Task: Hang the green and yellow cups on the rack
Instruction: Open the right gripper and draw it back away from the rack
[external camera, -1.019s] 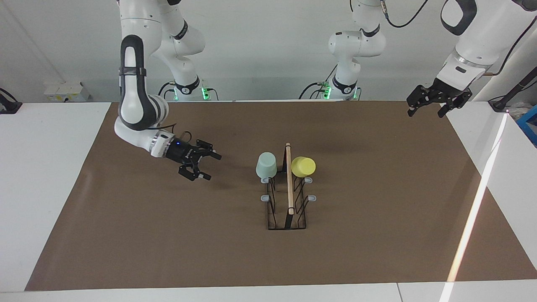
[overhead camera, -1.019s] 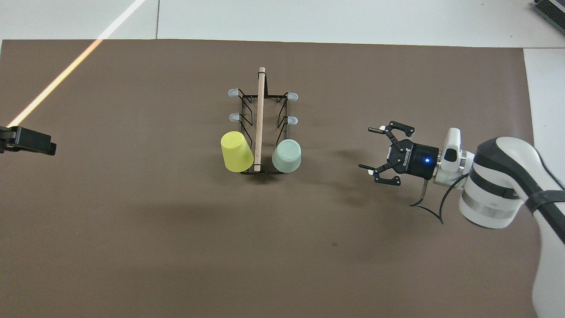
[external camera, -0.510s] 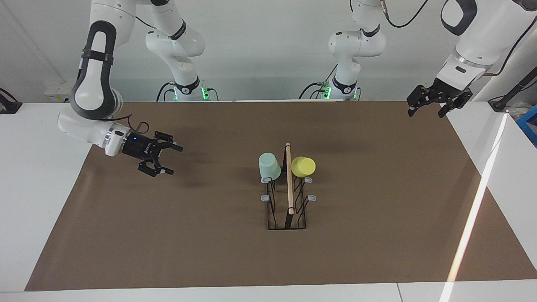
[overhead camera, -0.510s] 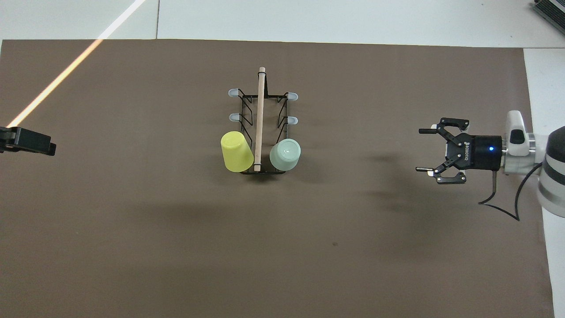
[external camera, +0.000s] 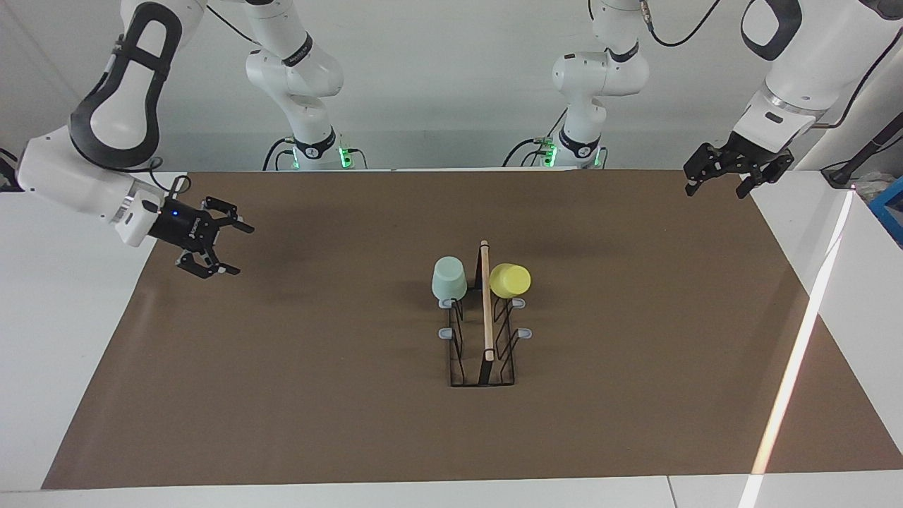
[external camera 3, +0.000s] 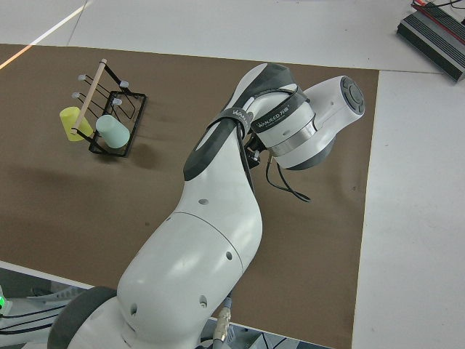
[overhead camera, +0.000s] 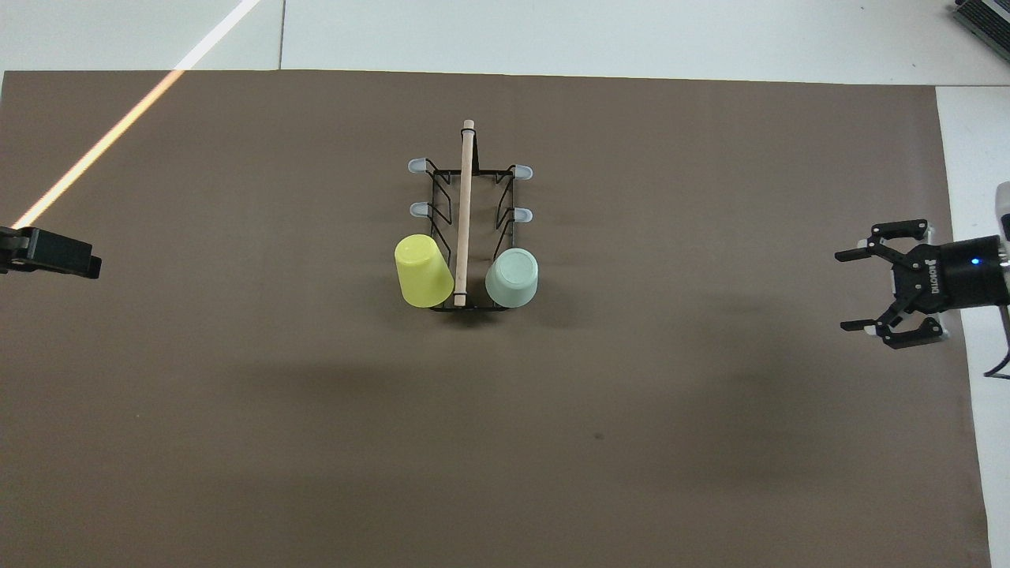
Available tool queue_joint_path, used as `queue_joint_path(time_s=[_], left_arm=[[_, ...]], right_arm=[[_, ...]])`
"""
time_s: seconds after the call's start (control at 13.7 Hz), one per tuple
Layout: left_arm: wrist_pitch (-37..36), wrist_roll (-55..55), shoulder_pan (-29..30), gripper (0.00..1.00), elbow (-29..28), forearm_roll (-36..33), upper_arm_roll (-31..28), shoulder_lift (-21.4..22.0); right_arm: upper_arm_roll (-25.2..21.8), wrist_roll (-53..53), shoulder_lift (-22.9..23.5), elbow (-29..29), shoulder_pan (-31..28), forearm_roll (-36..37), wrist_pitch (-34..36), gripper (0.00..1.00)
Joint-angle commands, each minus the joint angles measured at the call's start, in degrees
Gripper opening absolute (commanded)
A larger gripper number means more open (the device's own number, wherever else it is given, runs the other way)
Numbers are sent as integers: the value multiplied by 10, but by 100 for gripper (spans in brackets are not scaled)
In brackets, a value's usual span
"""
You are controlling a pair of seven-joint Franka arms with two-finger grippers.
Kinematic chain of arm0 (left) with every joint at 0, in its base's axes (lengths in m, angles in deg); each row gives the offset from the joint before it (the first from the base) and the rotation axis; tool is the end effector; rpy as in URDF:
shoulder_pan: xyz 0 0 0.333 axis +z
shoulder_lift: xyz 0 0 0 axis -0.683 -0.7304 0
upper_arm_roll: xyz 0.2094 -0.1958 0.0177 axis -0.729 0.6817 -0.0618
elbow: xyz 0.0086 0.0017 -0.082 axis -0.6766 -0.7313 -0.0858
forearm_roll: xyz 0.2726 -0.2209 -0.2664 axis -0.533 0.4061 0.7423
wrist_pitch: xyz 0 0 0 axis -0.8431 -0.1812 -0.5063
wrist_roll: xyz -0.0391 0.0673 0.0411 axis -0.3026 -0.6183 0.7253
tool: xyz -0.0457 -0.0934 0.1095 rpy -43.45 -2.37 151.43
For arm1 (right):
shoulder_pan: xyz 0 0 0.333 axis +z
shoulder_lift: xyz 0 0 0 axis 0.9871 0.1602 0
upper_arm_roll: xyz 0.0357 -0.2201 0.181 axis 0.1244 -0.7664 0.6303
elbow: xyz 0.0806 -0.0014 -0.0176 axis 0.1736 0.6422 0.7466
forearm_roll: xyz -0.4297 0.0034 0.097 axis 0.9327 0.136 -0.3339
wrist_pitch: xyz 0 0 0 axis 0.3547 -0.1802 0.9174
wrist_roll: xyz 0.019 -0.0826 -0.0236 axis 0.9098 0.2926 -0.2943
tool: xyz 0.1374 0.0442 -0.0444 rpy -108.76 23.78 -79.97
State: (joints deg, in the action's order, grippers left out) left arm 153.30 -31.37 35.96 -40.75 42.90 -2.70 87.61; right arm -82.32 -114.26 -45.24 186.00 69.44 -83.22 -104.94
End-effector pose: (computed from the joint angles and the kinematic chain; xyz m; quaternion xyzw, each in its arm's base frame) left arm 0.5957 0.0028 0.5413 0.9978 -0.0639 -0.0111 0.0124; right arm 0.5794 -0.1248 0.3655 -0.7432 -0.5978 -0.1662 0.2505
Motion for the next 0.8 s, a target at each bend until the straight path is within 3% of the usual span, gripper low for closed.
queue_joint_path(time_s=[0.0,0.73], left_arm=[[-5,5,-3,100,-6,-7,-1,6],[-5,5,-5,100,-5,-7,-1,6]], right_arm=[[14,139,-64,-17,16,117,25,100],[16,471,-80,-36,112,186,24,100]])
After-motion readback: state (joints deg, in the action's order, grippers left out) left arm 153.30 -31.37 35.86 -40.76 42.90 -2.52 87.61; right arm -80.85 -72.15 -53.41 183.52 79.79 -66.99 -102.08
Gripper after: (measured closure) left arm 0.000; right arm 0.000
